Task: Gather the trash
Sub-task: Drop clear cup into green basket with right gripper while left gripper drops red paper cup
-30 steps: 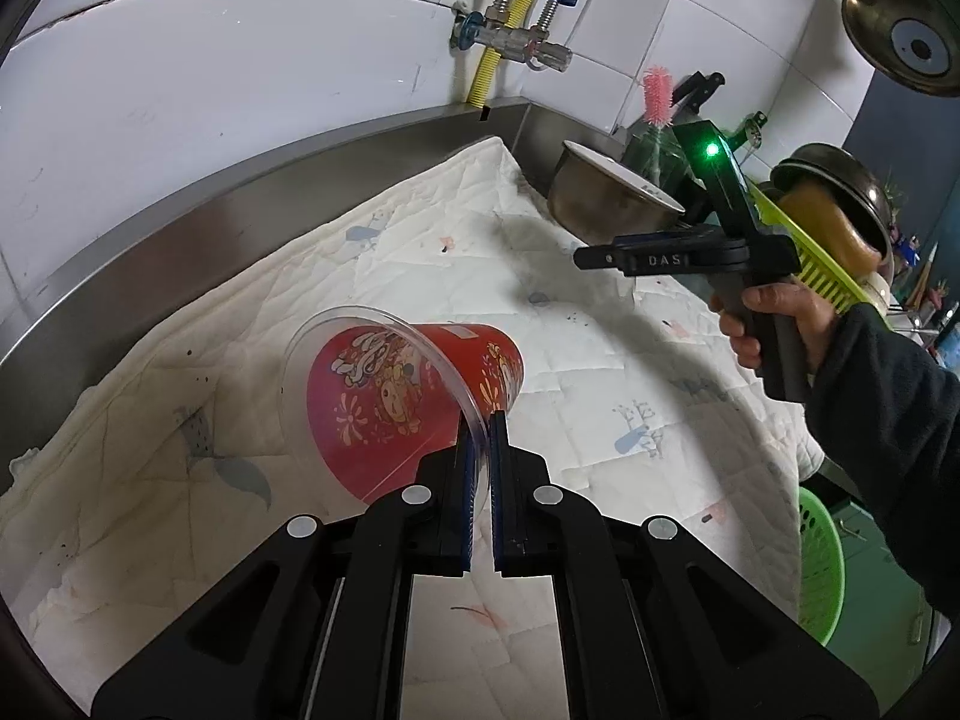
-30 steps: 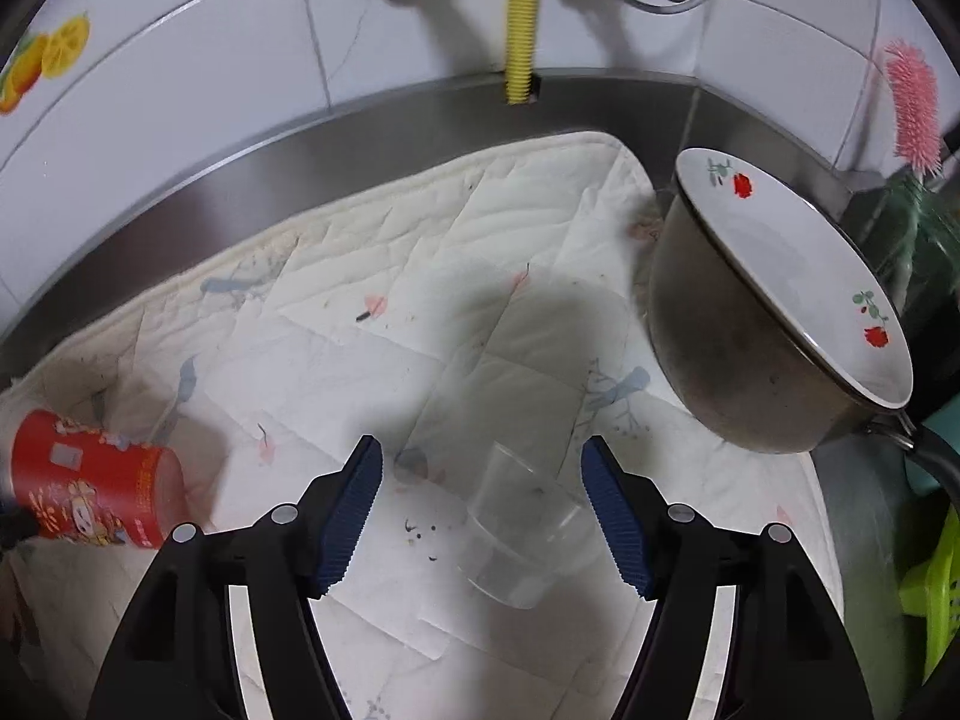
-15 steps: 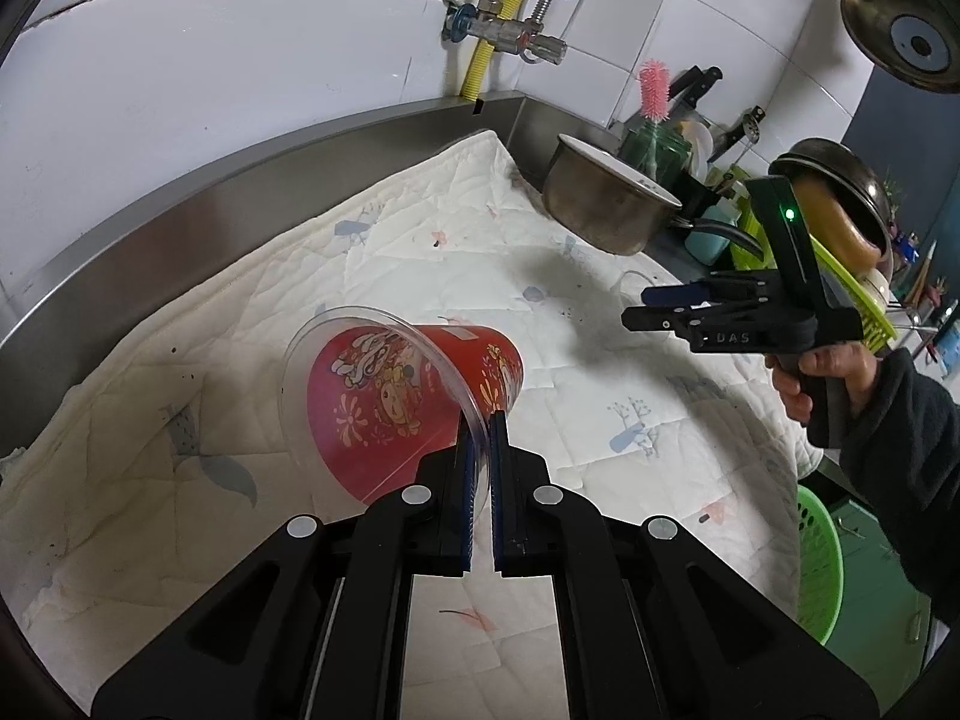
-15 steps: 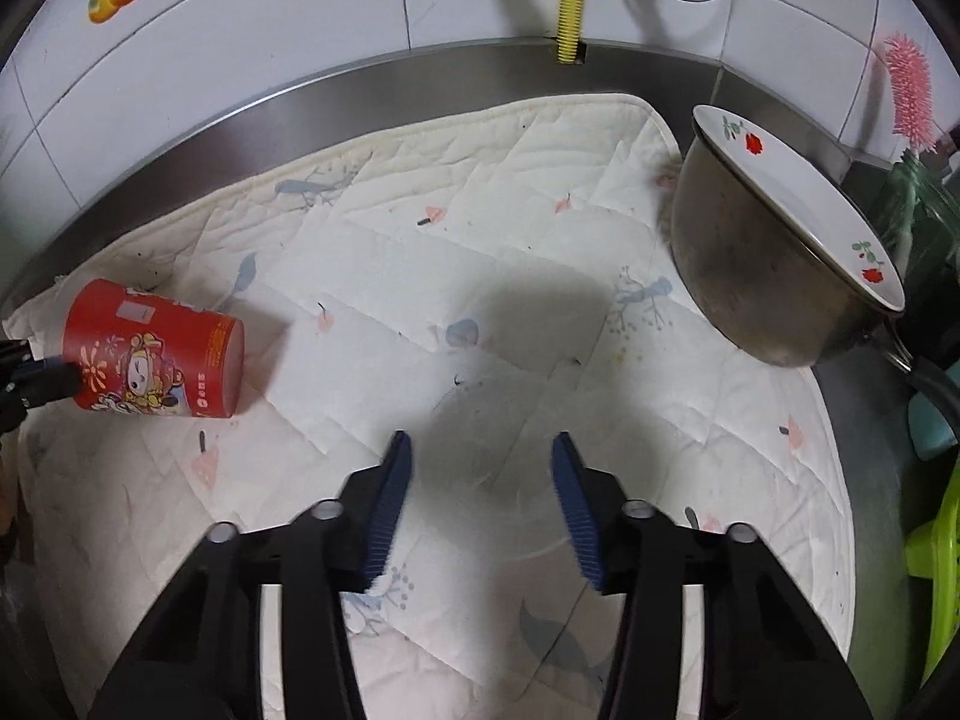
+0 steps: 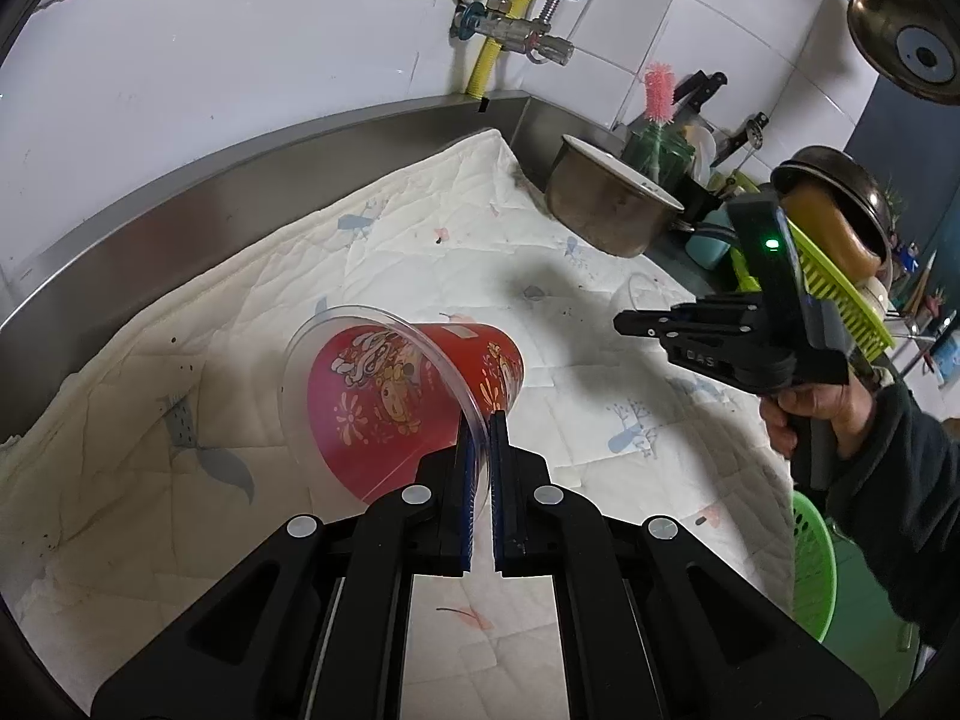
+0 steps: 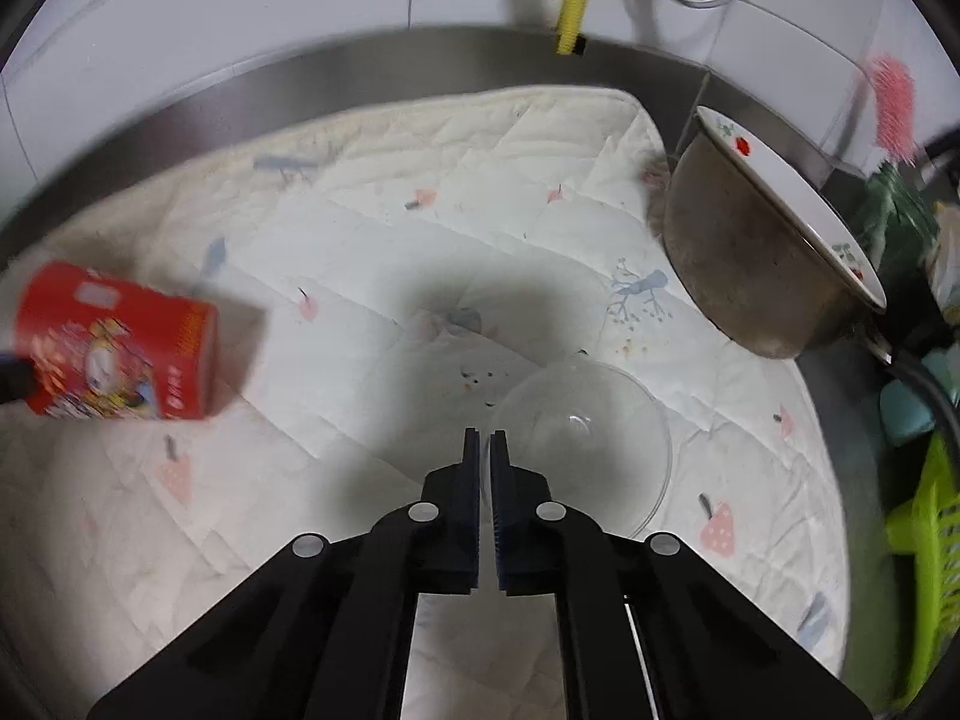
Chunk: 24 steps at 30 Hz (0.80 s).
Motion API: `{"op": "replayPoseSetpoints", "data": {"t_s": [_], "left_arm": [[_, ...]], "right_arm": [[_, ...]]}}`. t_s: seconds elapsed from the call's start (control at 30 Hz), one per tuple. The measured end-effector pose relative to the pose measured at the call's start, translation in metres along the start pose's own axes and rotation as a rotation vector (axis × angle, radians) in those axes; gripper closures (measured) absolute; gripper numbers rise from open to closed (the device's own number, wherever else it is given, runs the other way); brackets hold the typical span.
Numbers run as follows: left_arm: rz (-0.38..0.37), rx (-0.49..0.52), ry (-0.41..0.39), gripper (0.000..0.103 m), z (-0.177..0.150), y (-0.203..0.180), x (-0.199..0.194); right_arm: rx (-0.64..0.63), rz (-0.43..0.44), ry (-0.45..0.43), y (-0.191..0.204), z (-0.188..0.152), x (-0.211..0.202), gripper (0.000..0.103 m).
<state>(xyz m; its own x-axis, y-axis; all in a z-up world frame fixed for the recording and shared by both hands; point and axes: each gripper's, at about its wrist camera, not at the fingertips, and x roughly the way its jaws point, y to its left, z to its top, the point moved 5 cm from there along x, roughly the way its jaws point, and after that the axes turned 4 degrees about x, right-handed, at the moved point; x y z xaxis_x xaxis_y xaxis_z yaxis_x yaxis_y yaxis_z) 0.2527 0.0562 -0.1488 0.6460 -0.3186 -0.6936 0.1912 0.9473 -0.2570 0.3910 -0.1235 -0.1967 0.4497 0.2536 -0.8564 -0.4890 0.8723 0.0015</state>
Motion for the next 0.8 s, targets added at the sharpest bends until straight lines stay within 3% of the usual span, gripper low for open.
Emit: {"op": "replayPoseSetpoints", "data": {"t_s": [0.23,0.47,0.6,0.8], "left_arm": [[-0.024,0.002,-0.019,0.100,0.001,-0.010,-0.013],[-0.096,0.031,-0.033,0.100,-0.006,-0.052,-0.033],[-0.162,0.083,-0.029,0.100,-0.017,-0.094,-0.045],[-0.277,0.169,0.008,0.100,-0.045,-0.168,-0.051]], "right_arm": [[0.152,0.098,-0.099,0.004,-0.030,-0.058,0.100],[0.314,0.100,-0.184,-0.007,-0.122,-0.145,0.100],[0.437,0.012,-0.196,-0.030,-0.199,-0.194,0.100],[0.605,-0.134,-0.122,-0.067,-0.308,-0.224,0.100]]}}
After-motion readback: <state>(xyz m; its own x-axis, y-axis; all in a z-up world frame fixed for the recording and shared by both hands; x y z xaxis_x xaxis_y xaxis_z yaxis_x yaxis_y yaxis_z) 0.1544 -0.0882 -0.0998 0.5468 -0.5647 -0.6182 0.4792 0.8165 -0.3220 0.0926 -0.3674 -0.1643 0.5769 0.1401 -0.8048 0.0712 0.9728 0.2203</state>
